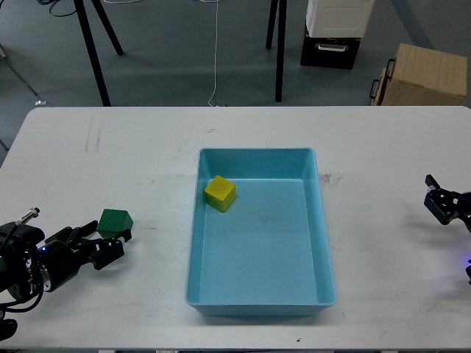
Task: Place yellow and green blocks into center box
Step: 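Close the left gripper around the green cube, then lift the green cube and carry it over the blue tub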
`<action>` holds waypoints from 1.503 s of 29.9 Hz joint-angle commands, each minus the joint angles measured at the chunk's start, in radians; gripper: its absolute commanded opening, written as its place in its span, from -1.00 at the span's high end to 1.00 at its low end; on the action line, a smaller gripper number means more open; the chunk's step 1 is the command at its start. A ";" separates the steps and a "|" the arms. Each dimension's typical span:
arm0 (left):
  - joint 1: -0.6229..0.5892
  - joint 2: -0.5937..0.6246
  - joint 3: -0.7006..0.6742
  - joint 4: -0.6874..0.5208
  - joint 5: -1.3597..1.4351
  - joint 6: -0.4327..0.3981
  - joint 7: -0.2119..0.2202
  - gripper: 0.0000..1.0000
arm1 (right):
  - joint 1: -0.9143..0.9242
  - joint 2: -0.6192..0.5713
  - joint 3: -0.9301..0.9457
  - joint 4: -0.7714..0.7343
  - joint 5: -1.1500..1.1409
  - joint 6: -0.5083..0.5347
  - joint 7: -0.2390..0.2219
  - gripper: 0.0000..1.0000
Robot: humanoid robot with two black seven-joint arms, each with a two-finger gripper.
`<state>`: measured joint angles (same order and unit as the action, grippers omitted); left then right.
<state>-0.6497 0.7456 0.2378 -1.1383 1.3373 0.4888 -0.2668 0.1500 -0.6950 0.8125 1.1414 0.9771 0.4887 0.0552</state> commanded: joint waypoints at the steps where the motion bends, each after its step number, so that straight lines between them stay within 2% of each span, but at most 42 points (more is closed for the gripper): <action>1: -0.005 0.001 -0.002 0.000 -0.003 0.000 -0.002 -1.00 | -0.001 0.000 0.000 0.000 0.000 0.000 0.000 -0.99; 5: -0.007 0.001 -0.002 0.000 -0.003 0.000 -0.002 -0.95 | -0.001 0.000 -0.001 0.000 0.000 0.000 0.000 -0.99; 13: -0.005 0.001 -0.002 -0.001 -0.001 0.000 -0.003 -0.47 | -0.001 0.000 -0.001 0.000 0.000 0.000 0.000 -0.99; 16: -0.005 0.003 -0.002 -0.001 0.002 0.000 -0.005 -0.17 | -0.001 0.000 -0.001 0.000 0.000 0.000 0.000 -0.99; 22: -0.005 0.014 -0.002 -0.011 0.005 0.000 -0.009 0.17 | -0.001 0.000 -0.001 0.000 -0.002 0.000 0.000 -1.00; 28: -0.005 0.098 -0.006 -0.035 0.062 0.000 -0.028 0.20 | -0.001 0.002 -0.001 0.000 -0.003 0.000 0.000 -1.00; 35: -0.007 0.115 -0.014 -0.037 0.086 0.000 -0.032 0.22 | -0.001 0.002 -0.001 0.001 -0.015 0.000 0.000 -0.99; 37: -0.010 0.161 -0.011 -0.050 0.089 0.000 -0.075 0.22 | -0.001 0.002 -0.001 0.001 -0.015 0.000 0.000 -1.00; 39: -0.010 0.251 -0.014 -0.072 0.106 0.000 -0.152 0.22 | -0.001 0.005 -0.003 0.000 -0.015 0.000 0.000 -1.00; 41: -0.016 0.325 -0.017 -0.106 0.123 0.000 -0.208 0.22 | -0.003 0.009 -0.003 0.000 -0.015 0.000 0.000 -0.99; 42: -0.031 0.363 -0.017 -0.127 0.132 0.000 -0.222 0.22 | -0.003 0.012 -0.004 0.000 -0.015 0.000 0.000 -1.00; 45: -0.096 0.472 -0.017 -0.191 0.177 0.000 -0.222 0.22 | -0.007 0.014 -0.004 0.000 -0.023 0.000 0.000 -0.99</action>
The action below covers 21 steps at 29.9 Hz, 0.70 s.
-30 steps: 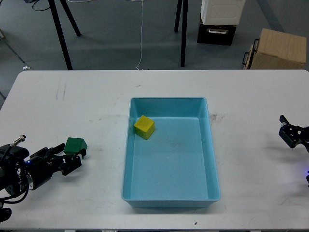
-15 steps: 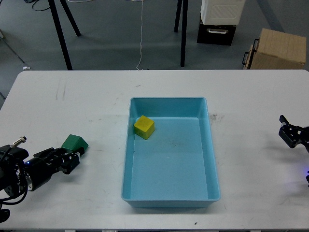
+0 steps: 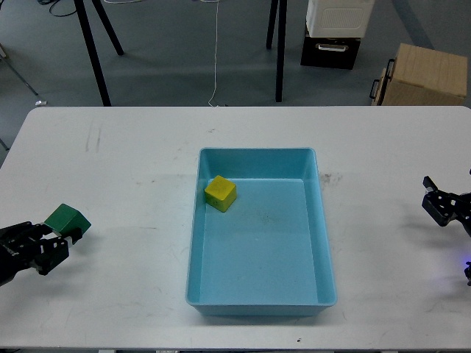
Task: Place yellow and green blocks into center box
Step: 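Lift the green cube and carry it over the blue tub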
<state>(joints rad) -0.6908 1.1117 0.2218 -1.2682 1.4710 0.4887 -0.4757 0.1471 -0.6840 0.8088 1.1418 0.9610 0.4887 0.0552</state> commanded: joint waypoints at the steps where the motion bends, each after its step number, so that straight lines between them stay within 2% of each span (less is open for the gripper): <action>1: -0.073 0.126 -0.002 -0.074 0.067 0.000 -0.013 0.22 | -0.006 0.003 0.000 -0.002 -0.013 0.000 0.000 -0.99; 6: -0.239 0.157 -0.027 -0.204 0.206 0.000 -0.013 0.22 | -0.006 0.006 0.003 -0.027 -0.031 0.000 0.000 -0.99; 12: -0.286 0.131 -0.030 -0.267 0.221 0.000 -0.013 0.21 | 0.000 0.006 0.003 -0.034 -0.033 0.000 -0.001 -0.99; 16: -0.292 0.128 -0.030 -0.404 0.271 0.000 -0.013 0.21 | -0.001 0.006 -0.002 -0.048 -0.041 0.000 -0.005 -0.99; 21: -0.335 0.039 -0.029 -0.419 0.291 0.000 -0.013 0.21 | -0.006 0.006 -0.002 -0.056 -0.088 0.000 -0.001 -1.00</action>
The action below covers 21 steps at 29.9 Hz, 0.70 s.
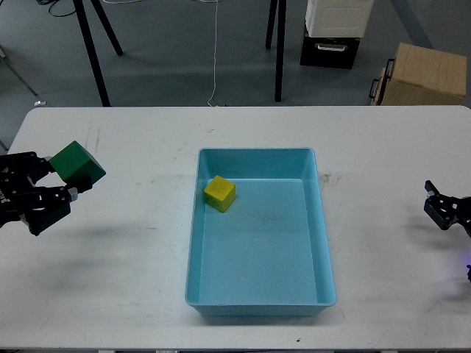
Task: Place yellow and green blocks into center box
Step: 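Lift the green cube and carry it over the blue tub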
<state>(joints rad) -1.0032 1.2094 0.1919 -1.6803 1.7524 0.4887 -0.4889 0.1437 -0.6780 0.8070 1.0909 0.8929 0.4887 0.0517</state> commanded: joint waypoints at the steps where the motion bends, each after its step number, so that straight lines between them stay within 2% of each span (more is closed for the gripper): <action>1: -0.026 -0.080 0.000 -0.007 0.012 0.000 0.000 0.21 | -0.004 0.000 -0.002 -0.008 -0.020 0.000 0.002 -1.00; 7: -0.101 -0.284 0.006 0.030 0.001 0.000 0.000 0.21 | -0.006 0.000 -0.003 -0.065 -0.025 0.000 0.000 -1.00; 13: -0.109 -0.467 0.023 0.172 0.007 -0.120 0.000 0.21 | -0.012 0.000 -0.006 -0.068 -0.026 0.000 0.004 -0.99; 21: -0.120 -0.645 0.077 0.336 0.010 -0.125 0.000 0.21 | -0.016 0.000 -0.002 -0.063 -0.025 0.000 0.005 -0.99</action>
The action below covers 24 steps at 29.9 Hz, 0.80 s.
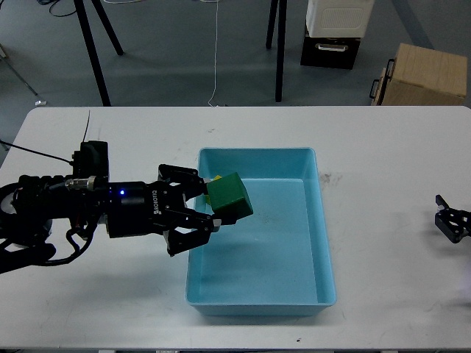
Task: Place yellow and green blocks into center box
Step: 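Lift the green cube and carry it over the blue tub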
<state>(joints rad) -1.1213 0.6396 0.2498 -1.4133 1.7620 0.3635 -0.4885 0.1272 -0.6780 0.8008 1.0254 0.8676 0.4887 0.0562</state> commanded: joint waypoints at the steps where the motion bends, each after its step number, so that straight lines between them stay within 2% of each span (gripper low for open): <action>1: -0.002 -0.099 0.019 0.092 0.000 0.000 0.000 0.21 | 0.000 0.000 0.006 0.004 -0.001 0.000 -0.001 -1.00; 6: -0.002 -0.172 0.031 0.151 -0.001 0.000 0.000 0.19 | 0.000 0.000 0.009 0.005 0.001 0.000 -0.001 -1.00; 9: 0.002 -0.190 0.031 0.162 -0.007 0.000 0.000 0.08 | 0.000 0.000 0.011 0.005 -0.001 0.000 -0.001 -0.99; 12: 0.002 -0.212 0.031 0.177 -0.009 0.002 0.000 0.06 | 0.003 0.000 0.012 0.005 -0.001 0.000 0.001 -0.99; 13: 0.002 -0.219 0.031 0.183 -0.009 0.000 0.000 -0.01 | 0.003 0.000 0.012 0.005 -0.001 0.000 0.001 -1.00; 14: 0.002 -0.227 0.031 0.191 -0.010 0.000 0.000 -0.19 | 0.005 0.000 0.012 0.005 0.001 0.000 -0.001 -0.99; 16: 0.002 -0.239 0.029 0.204 -0.015 0.003 0.000 -0.75 | 0.006 0.000 0.014 0.005 -0.001 0.000 0.001 -0.99; 18: 0.003 -0.245 0.028 0.208 -0.015 0.002 0.000 -0.83 | 0.006 -0.002 0.015 0.005 -0.001 0.000 -0.001 -0.99; 19: 0.005 -0.247 0.025 0.209 -0.015 -0.003 0.000 -0.96 | 0.006 -0.002 0.015 0.005 -0.001 0.000 -0.001 -1.00; 20: 0.005 -0.253 0.023 0.209 -0.016 -0.006 0.000 -1.00 | 0.006 -0.002 0.018 0.007 0.001 0.000 -0.001 -0.99; 24: 0.006 -0.267 0.022 0.211 -0.024 -0.006 0.000 -1.00 | 0.006 -0.002 0.020 0.007 -0.001 0.000 -0.001 -0.99</action>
<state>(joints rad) -1.1162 0.3806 0.2726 -1.2045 1.7436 0.3588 -0.4887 0.1334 -0.6793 0.8190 1.0323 0.8669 0.4887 0.0554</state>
